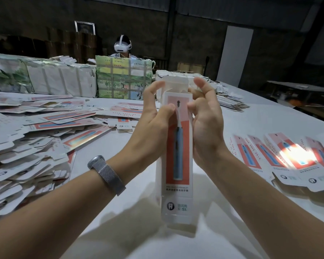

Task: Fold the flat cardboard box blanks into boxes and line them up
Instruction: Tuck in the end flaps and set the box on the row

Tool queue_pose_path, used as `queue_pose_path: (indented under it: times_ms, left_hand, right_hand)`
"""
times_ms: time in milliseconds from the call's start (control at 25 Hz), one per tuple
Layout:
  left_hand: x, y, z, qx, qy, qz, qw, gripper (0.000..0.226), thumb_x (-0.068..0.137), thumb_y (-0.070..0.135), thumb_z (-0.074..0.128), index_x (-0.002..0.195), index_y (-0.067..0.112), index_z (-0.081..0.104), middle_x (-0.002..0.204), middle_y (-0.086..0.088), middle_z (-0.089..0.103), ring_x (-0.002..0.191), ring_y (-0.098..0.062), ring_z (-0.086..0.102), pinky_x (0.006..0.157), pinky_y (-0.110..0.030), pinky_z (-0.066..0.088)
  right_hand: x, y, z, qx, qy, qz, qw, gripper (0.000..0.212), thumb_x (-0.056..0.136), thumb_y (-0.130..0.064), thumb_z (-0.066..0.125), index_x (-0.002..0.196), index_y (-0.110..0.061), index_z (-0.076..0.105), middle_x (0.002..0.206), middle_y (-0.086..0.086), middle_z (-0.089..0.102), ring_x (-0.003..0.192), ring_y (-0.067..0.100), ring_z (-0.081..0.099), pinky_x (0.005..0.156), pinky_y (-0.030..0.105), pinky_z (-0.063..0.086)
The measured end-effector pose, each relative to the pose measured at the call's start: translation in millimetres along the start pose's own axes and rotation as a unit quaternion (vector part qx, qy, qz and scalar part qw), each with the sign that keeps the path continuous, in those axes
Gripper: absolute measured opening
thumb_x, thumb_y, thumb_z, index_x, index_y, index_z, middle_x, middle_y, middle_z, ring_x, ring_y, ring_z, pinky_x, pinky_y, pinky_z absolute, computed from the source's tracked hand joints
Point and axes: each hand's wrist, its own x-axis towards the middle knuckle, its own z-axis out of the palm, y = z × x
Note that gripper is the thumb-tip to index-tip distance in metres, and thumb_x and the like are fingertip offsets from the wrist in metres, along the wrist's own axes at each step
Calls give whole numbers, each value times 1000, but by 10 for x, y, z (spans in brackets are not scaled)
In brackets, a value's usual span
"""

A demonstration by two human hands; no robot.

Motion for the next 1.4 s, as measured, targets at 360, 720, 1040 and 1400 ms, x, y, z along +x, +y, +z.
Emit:
queue_pose_path:
  times_ms: [360,720,1040,1400]
  left_hand:
    - [26,-37,50,1,29,7,1000,31,88,30,38,117,41,40,79,7,68,70,-9,68,62,-23,55]
    - [-16,-81,45,41,38,15,998,9,102,41,41,108,35,38,78,2,70,68,-15,71,66,-36,59]
    - [-51,-94,63,94,39,39,994,11,106,36,37,116,33,40,82,0,68,74,-27,72,70,-57,60]
    - [-66,-80,39,121,17,70,990,23,105,38,36,128,33,38,89,-4,70,77,-26,73,70,-55,60]
  right_hand:
    - [-4,-59,-5,2,-3,-1,1000,24,96,-2,41,100,-21,55,80,-1,66,73,16,65,65,28,57]
    - [-39,-46,34,35,6,23,999,9,81,-19,56,84,-13,50,75,8,50,70,21,51,61,30,46]
    - [-28,-54,36,-21,14,37,999,12,95,-11,50,88,-10,60,72,5,64,65,10,61,60,23,54]
    - [20,-71,5,-33,11,40,999,28,89,-10,49,86,-17,75,75,7,67,71,18,63,63,34,57]
